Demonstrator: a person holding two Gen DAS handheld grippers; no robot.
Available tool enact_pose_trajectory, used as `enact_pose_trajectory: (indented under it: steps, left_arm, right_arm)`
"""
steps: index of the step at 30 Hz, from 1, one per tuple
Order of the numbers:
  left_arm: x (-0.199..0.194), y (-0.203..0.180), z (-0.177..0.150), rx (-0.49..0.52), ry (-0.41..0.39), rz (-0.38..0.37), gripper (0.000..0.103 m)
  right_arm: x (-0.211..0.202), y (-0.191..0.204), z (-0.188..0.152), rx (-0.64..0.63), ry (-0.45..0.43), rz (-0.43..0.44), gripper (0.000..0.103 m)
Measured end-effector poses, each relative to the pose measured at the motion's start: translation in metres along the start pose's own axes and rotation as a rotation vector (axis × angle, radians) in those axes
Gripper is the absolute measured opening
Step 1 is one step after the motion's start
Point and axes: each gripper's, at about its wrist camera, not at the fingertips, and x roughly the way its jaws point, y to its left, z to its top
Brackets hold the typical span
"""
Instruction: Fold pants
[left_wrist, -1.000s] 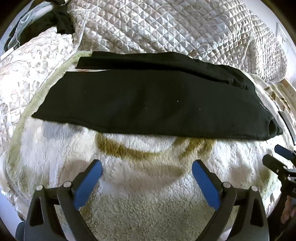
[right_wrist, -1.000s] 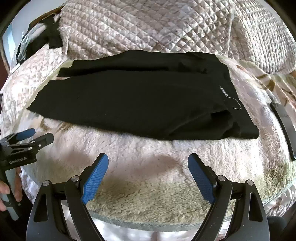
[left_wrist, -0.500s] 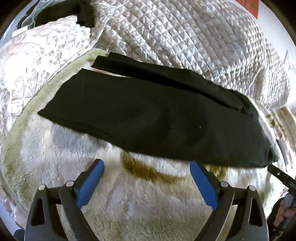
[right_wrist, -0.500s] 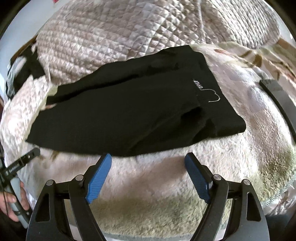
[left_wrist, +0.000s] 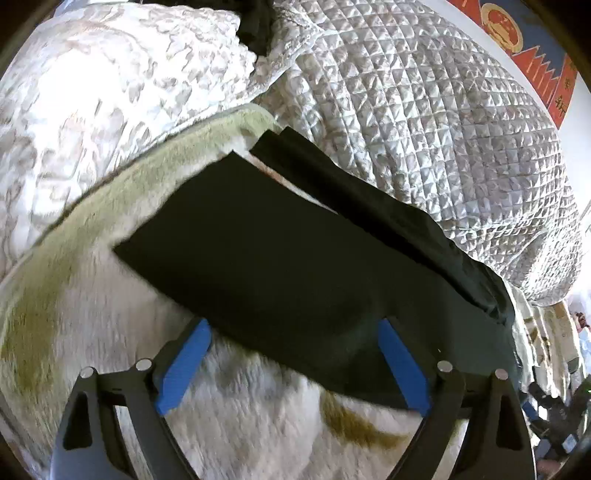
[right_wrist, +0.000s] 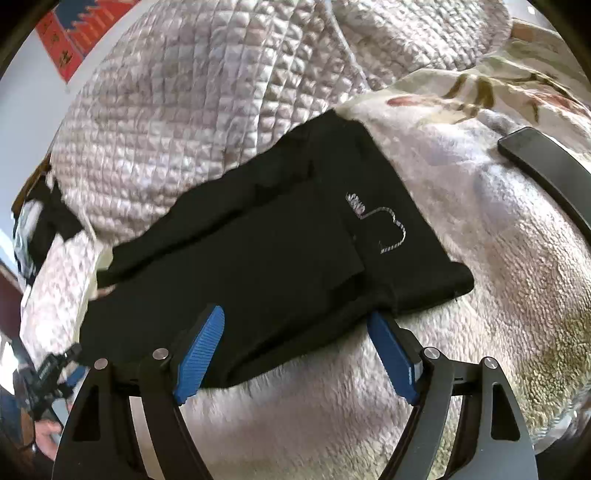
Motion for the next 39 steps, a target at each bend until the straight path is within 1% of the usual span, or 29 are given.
enact_pose_trajectory:
  steps: [2,4,5,6,9,12,15,18,20,22,23,24,25,26,27,28,30,33,36,39]
  left_arm:
    - [0.004,0.002,0.003,0.001,-0.007,0.022,0.087]
    - [0.007,0.002,0.006,0.005,-0.014,0.043,0.082]
    - [0.008,0.003,0.007,0.009,-0.017,0.055,0.078]
    - [0.009,0.003,0.008,0.010,-0.019,0.064,0.075]
    - [0.011,0.004,0.010,0.020,-0.019,0.076,0.074]
    - [0.012,0.004,0.012,0.031,-0.018,0.088,0.074]
    - [0.013,0.005,0.012,0.031,-0.017,0.088,0.074]
    - [0.014,0.004,0.013,0.042,-0.018,0.098,0.074]
    - [0.016,0.004,0.014,0.048,-0.017,0.106,0.074]
    - [0.018,0.003,0.017,0.052,-0.019,0.122,0.072]
    - [0.019,0.002,0.018,0.054,-0.021,0.135,0.068]
    - [0.020,0.002,0.019,0.055,-0.022,0.150,0.062]
    - [0.022,0.003,0.020,0.056,-0.024,0.165,0.058]
    - [0.023,0.003,0.022,0.057,-0.025,0.183,0.046]
    - [0.023,0.005,0.023,0.055,-0.027,0.200,0.030]
    - [0.024,0.006,0.025,0.052,-0.028,0.212,0.023]
    - [0.022,0.009,0.029,0.049,-0.019,0.194,0.005]
    - [0.008,0.001,0.031,0.081,-0.031,0.192,0.004]
    - [-0.020,-0.008,0.027,0.099,-0.062,0.164,0.004]
    - [-0.047,-0.006,0.018,0.088,-0.075,0.156,0.004]
  right_arm:
    - [-0.002,0.001,0.003,0.015,-0.022,-0.003,0.075]
    - [-0.003,0.000,0.004,0.018,-0.028,-0.018,0.068]
    - [-0.004,0.000,0.004,0.025,-0.029,-0.027,0.063]
    - [-0.005,-0.002,0.005,0.042,-0.026,-0.034,0.062]
    - [-0.006,-0.006,0.005,0.079,-0.008,-0.023,0.062]
    - [-0.005,-0.012,0.004,0.150,0.016,-0.012,0.062]
    - [-0.003,-0.023,-0.005,0.246,0.058,-0.013,0.062]
    - [-0.001,-0.030,-0.002,0.262,0.031,-0.007,0.061]
    - [0.001,-0.032,0.005,0.265,0.009,-0.032,0.061]
    - [0.005,-0.037,0.014,0.295,-0.005,-0.044,0.061]
    - [0.007,-0.039,0.017,0.299,-0.010,-0.048,0.061]
    - [0.010,-0.040,0.019,0.296,-0.015,-0.056,0.054]
    - [0.013,-0.042,0.021,0.293,-0.015,-0.074,0.047]
    - [0.013,-0.043,0.022,0.291,-0.017,-0.093,0.031]
    - [0.014,-0.045,0.023,0.284,-0.015,-0.102,0.023]
    - [0.015,-0.046,0.023,0.280,-0.008,-0.095,0.023]
    - [0.014,-0.047,0.024,0.263,0.004,-0.083,0.018]
    - [0.000,-0.041,0.027,0.240,0.005,-0.042,0.012]
    - [-0.019,-0.039,0.028,0.237,0.010,0.001,0.011]
    - [-0.041,-0.045,0.022,0.253,0.020,0.014,0.011]
